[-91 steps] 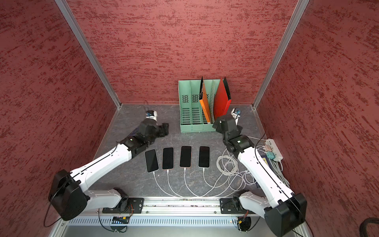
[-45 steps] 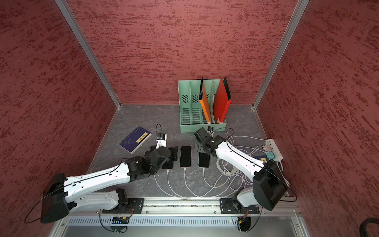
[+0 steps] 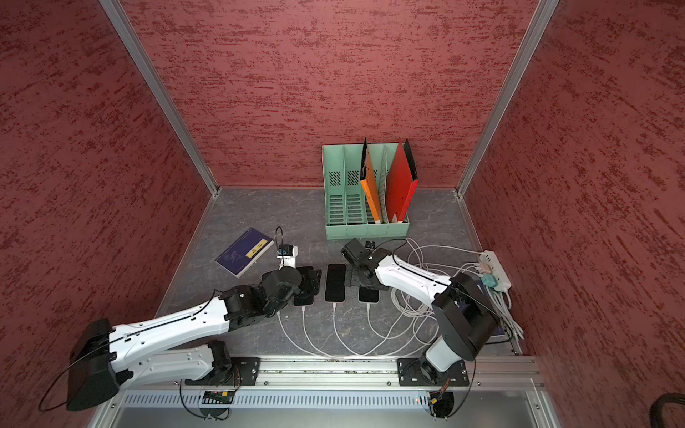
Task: Unplug the charging cable from the phone
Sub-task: Pick up the phone at the center of the board.
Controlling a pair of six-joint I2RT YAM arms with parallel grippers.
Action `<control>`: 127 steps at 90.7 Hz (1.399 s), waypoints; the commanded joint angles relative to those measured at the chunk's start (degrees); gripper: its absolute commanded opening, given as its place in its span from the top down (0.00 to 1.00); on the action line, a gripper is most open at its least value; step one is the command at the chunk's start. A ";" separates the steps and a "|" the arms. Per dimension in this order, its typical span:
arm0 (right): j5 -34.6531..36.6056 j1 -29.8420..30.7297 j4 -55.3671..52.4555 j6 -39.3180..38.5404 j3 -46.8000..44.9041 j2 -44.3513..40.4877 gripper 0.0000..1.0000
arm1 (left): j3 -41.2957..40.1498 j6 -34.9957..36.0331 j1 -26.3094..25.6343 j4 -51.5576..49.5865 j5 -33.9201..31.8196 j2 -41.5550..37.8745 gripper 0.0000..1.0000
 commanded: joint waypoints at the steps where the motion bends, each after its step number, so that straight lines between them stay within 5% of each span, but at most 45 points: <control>1: 1.06 0.08 -0.91 -0.03 0.21 0.59 0.02 | -1.09 -1.35 0.25 -0.57 1.01 -0.96 0.00; 77: -4.29 -4.12 9.02 -5.14 -6.70 3.90 0.04 | -1.33 -3.83 0.34 0.52 3.19 1.78 0.03; 127: -5.45 -5.48 10.70 -6.91 -8.52 4.38 0.19 | -5.64 -1.83 -2.42 17.97 8.72 8.04 0.07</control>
